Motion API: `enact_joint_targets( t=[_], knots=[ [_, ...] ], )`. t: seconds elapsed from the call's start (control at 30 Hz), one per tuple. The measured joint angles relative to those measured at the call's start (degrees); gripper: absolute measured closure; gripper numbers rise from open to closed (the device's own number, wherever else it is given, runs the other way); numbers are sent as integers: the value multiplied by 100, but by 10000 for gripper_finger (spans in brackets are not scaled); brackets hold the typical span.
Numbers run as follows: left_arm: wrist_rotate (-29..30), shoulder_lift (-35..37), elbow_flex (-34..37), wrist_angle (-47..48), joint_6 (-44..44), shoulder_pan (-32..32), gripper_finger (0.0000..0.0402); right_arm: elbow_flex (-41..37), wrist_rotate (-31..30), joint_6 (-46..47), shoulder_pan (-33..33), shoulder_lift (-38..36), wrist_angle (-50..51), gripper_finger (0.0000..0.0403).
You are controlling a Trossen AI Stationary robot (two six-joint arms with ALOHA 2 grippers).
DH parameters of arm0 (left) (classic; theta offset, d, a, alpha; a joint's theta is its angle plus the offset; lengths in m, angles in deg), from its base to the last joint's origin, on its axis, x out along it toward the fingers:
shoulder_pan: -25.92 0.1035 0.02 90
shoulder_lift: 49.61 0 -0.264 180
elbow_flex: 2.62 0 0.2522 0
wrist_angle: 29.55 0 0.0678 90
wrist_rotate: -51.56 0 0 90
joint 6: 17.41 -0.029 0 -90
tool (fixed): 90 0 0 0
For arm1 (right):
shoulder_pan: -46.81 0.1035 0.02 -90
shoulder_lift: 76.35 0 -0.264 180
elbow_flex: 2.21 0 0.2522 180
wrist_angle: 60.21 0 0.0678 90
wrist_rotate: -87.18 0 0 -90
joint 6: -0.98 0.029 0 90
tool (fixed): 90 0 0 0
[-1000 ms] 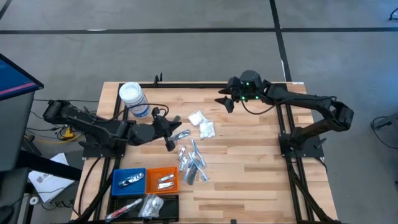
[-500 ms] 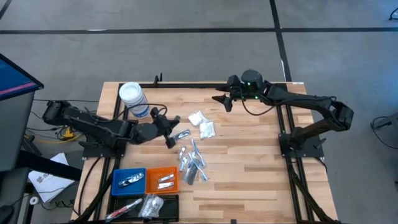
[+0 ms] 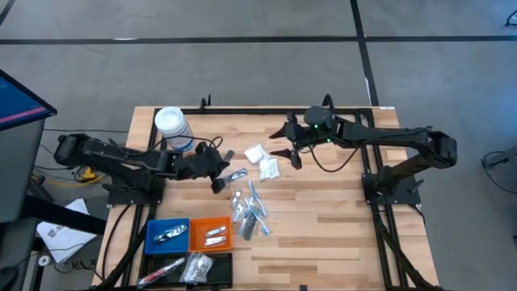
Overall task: Pick & Place Travel size toiletries
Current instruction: Put the top black comb into the blue basket
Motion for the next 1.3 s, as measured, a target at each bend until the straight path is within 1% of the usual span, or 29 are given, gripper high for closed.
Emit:
enact_joint_targets(
  t=[0.07,0.17,0.3,0.47,0.63,0.77,0.87,1.03,1.13,1.2,1.3],
  knots=[
    [100,0,0,12,8,44,399,210,2,46,58,48,309,138],
    [78,-77,0,11,44,116,399,455,-13,54,149,327,896,145],
    [-11,-256,0,122,147,245,399,929,-15,-184,241,1034,1418,167],
    [-303,-511,-2,231,186,421,399,1825,-45,-248,200,1890,1915,209],
    [-240,-663,2,805,545,702,399,2420,-34,-606,357,2615,2270,257],
    [-192,-744,61,1040,924,970,399,2866,-30,-982,466,3056,2364,292],
    [-265,-763,198,1000,1159,1096,399,3100,-39,-1120,463,3290,2313,317],
    [-462,-763,477,994,1367,1340,399,3176,-39,-1029,435,3553,1536,368],
    [-453,-763,602,907,1372,1433,399,3186,-41,-1135,433,3714,1630,396],
    [-424,-763,705,644,1370,1448,399,3298,-49,-1244,430,3762,1987,397],
    [-421,-775,841,77,1321,1508,399,3470,-53,-1333,429,3759,2511,385]
  ],
)
